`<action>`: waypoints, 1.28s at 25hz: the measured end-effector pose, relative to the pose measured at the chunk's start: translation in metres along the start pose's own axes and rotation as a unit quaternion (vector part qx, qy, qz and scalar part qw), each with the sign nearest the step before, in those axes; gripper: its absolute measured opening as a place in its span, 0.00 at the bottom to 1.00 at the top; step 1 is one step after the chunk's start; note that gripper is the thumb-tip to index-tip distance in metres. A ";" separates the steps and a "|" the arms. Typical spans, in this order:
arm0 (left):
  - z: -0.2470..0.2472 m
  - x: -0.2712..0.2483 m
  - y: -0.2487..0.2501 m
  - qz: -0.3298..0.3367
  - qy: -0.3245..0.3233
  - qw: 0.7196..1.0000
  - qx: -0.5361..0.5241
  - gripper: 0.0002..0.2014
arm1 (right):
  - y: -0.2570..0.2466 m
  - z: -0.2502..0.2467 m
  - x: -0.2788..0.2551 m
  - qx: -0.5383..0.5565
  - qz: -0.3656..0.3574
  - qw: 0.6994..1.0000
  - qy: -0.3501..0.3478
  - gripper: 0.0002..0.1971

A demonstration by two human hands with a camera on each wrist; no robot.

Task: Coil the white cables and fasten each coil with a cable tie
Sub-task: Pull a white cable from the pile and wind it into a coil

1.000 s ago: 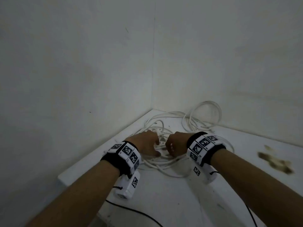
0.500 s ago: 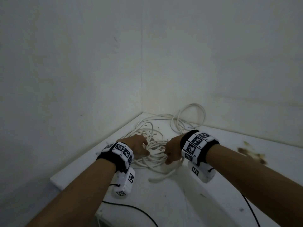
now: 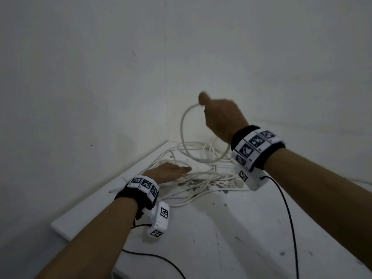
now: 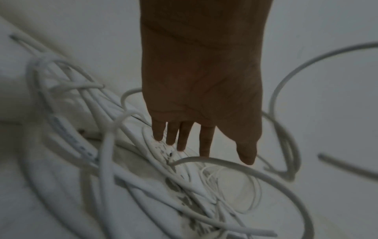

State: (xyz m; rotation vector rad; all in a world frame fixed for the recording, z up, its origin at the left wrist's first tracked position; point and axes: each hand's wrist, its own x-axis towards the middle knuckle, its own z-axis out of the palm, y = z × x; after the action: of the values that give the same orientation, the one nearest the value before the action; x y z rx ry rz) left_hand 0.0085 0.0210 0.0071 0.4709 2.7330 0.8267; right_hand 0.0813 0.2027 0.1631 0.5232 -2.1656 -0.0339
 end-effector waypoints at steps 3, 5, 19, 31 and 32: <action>-0.004 -0.008 0.028 0.041 0.057 0.983 -0.168 0.29 | 0.020 -0.028 0.016 0.116 0.155 0.970 0.147 0.13; -0.010 -0.019 0.050 0.087 0.046 0.932 -0.349 0.39 | 0.038 -0.041 0.014 0.173 0.209 0.940 0.206 0.10; -0.077 0.005 0.099 -0.024 0.118 0.780 -0.613 0.10 | 0.154 -0.049 -0.141 0.182 0.597 0.774 0.105 0.10; -0.026 -0.004 0.237 0.204 -0.067 0.806 -0.551 0.12 | 0.100 -0.080 -0.170 0.291 0.306 0.870 -0.255 0.13; -0.012 -0.001 0.239 0.203 -0.070 0.831 -0.512 0.12 | 0.100 -0.085 -0.168 0.369 0.328 0.853 -0.167 0.14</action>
State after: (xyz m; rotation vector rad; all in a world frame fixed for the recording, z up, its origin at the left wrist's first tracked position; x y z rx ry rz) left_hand 0.0616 0.2029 0.1537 0.7890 1.6624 2.0474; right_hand 0.1995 0.3710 0.1082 0.1557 -2.5534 1.2019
